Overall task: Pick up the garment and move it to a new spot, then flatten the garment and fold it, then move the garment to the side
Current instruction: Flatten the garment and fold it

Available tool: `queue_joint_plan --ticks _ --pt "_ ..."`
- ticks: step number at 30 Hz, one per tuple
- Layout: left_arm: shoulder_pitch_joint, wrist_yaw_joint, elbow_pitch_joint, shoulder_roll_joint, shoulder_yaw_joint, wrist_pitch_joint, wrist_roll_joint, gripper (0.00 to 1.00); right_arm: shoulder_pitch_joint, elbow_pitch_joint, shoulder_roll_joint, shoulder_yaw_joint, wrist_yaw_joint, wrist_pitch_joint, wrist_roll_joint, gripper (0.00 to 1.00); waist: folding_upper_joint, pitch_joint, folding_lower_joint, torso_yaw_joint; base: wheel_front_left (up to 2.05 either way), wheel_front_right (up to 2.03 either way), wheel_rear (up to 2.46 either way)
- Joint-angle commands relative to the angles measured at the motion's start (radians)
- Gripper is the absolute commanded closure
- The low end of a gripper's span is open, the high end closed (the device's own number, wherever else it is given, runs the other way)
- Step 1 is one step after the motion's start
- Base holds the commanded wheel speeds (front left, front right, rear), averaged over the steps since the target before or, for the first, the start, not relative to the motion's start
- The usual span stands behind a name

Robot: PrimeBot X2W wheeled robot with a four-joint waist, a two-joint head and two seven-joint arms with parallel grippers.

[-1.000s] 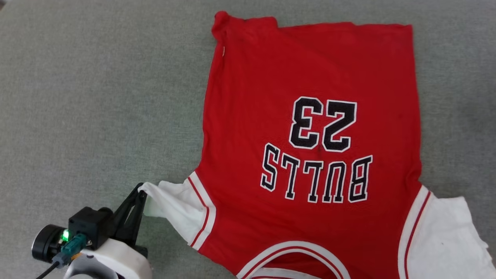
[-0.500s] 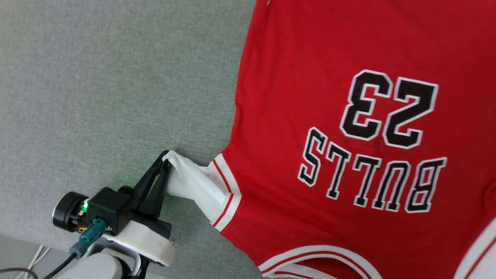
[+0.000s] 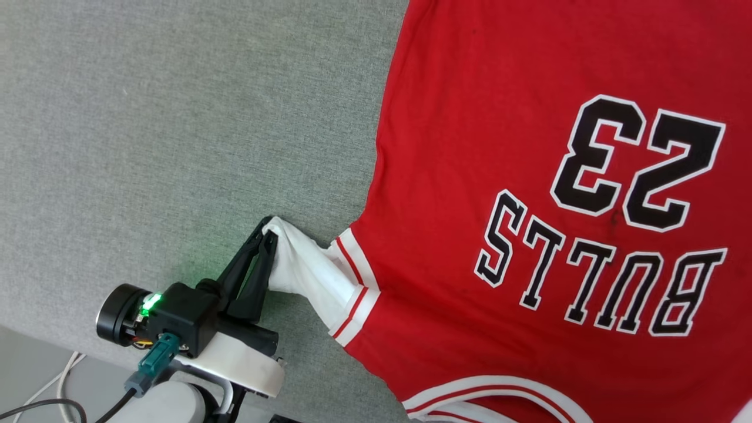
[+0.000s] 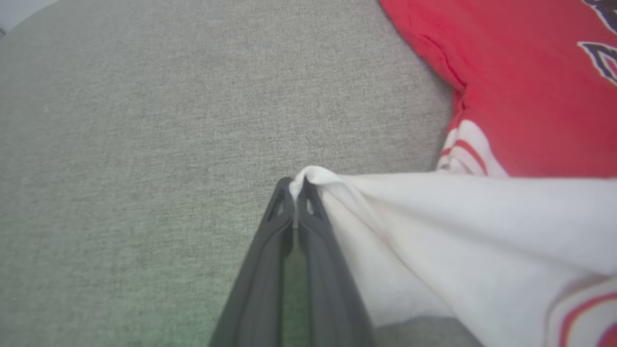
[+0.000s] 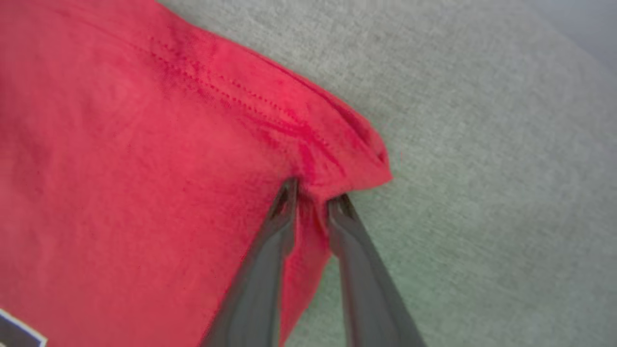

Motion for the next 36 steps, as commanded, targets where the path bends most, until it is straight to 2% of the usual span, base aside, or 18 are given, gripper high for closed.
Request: queue_joint_plan --ticks 1,5,12,18,23,27,31,36 --pt "0.008 0.004 0.009 0.000 -0.009 0.007 0.003 1.00 0.043 0.015 0.005 0.018 -0.001 -0.013 0.012 1.00 0.0000 -0.022 0.0000 -0.010 0.00 0.00 0.00" --pt "0.028 0.012 0.014 0.011 -0.005 0.004 -0.003 1.00 0.005 -0.041 -0.021 0.043 0.000 -0.073 0.045 1.00 0.0000 -0.084 0.0000 -0.029 0.00 0.00 0.00" --pt "0.091 0.046 0.009 0.033 0.016 0.003 -0.032 1.00 0.090 -0.190 -0.145 0.148 -0.001 -0.172 0.131 1.00 0.0000 -0.211 0.0000 -0.089 0.00 0.00 0.00" --pt "0.154 0.082 -0.008 0.070 0.030 0.004 -0.052 1.00 0.295 -0.357 -0.303 0.180 -0.001 -0.251 0.219 1.00 0.0000 -0.294 0.0000 -0.147 0.00 0.00 0.00" --pt "0.199 0.108 -0.026 0.098 0.040 0.004 -0.065 1.00 0.570 -0.394 -0.407 0.131 -0.001 -0.338 0.294 1.00 0.0000 -0.338 0.0000 -0.190 0.00 0.00 0.00" --pt "0.228 0.123 -0.036 0.115 0.053 0.004 -0.077 1.00 0.818 -0.351 -0.420 0.097 -0.001 -0.414 0.334 1.00 0.0000 -0.360 0.0000 -0.223 0.00 0.00 0.00" --pt "0.238 0.121 -0.042 0.117 0.053 0.003 -0.078 1.00 1.050 -0.301 -0.386 0.086 -0.001 -0.481 0.357 1.00 0.0000 -0.375 0.0000 -0.234 0.00 0.00 0.00" --pt "0.241 0.117 -0.042 0.126 0.051 0.008 -0.080 1.00 1.244 -0.286 -0.348 0.076 -0.001 -0.532 0.352 1.00 0.0000 -0.385 0.0000 -0.240 0.00 0.00 0.00"
